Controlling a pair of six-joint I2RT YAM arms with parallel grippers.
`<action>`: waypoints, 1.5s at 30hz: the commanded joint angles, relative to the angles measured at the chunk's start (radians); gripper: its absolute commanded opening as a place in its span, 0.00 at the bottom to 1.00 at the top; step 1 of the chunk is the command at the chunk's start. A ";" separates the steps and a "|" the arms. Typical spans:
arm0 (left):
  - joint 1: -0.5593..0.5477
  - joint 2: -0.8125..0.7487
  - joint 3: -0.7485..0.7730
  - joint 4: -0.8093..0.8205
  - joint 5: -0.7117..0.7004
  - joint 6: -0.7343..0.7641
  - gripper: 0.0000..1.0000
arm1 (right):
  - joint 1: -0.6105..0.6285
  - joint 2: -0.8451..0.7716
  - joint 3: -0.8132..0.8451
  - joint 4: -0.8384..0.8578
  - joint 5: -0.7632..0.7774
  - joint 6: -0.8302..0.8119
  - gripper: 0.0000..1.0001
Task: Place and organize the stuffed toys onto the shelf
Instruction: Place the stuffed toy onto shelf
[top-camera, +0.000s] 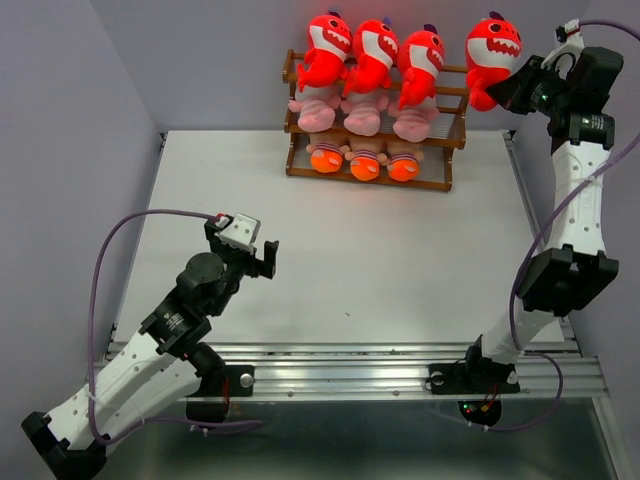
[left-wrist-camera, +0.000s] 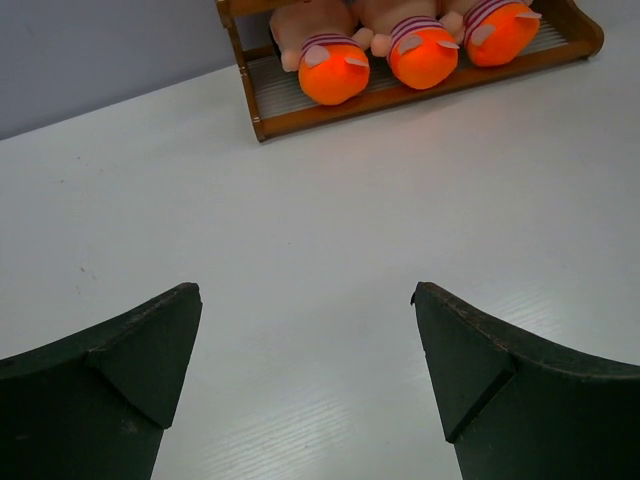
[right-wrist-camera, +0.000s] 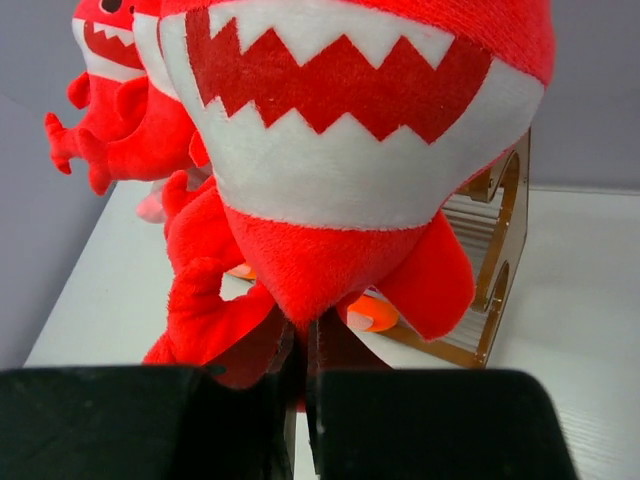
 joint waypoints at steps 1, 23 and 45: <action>0.006 0.000 -0.005 0.078 -0.007 0.031 0.99 | 0.003 0.021 0.062 0.173 -0.043 0.099 0.01; 0.012 0.023 -0.020 0.098 0.013 0.052 0.99 | 0.051 0.276 0.155 0.377 -0.036 0.264 0.09; 0.017 0.028 -0.023 0.103 0.025 0.055 0.99 | 0.069 0.350 0.117 0.402 0.030 0.279 0.24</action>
